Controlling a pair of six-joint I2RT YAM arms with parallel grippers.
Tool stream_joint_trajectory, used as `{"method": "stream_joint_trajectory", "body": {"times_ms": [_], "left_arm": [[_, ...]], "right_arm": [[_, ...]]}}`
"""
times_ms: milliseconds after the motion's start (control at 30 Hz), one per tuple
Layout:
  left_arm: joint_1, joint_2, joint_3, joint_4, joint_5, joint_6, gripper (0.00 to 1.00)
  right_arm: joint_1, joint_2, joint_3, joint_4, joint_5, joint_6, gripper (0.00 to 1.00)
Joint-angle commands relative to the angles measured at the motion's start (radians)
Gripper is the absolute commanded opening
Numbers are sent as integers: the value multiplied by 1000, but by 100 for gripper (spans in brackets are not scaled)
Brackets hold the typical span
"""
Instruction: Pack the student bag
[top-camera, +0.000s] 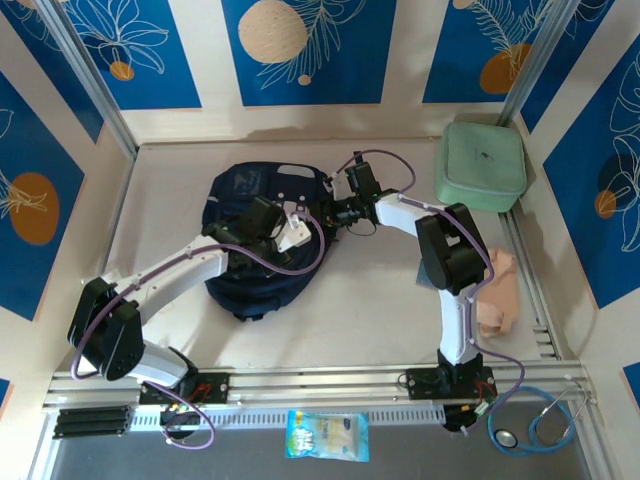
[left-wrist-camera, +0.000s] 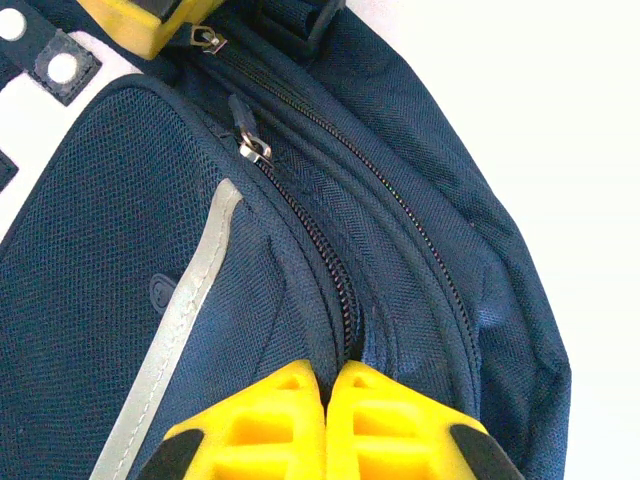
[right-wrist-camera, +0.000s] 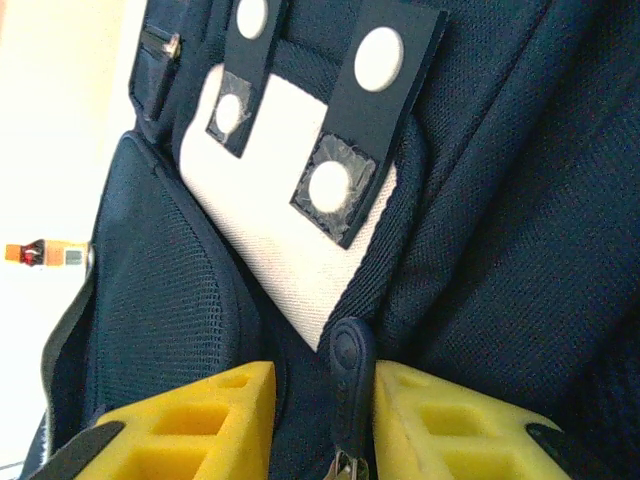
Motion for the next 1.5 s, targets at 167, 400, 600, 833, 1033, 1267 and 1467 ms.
{"method": "stream_joint_trajectory", "body": {"times_ms": [167, 400, 600, 833, 1033, 1267, 1467], "left_arm": [[3, -11, 34, 35, -14, -31, 4], [6, 3, 63, -2, -49, -62, 4], [43, 1, 72, 1, 31, -108, 3], [90, 28, 121, 16, 181, -204, 4], [98, 77, 171, 72, 268, -286, 3], [99, 202, 276, 67, 273, -332, 4], [103, 284, 350, 72, 338, -376, 4]], "right_arm": [[30, 28, 36, -85, 32, -53, 16], [18, -90, -51, 1, 41, -21, 2], [-1, -239, -183, 163, -73, 73, 2], [7, -368, -331, 305, -96, 120, 0], [55, -473, -443, 375, -43, 88, 0], [105, -564, -601, 532, 1, 121, 0], [135, -611, -665, 559, 60, 100, 0]]}}
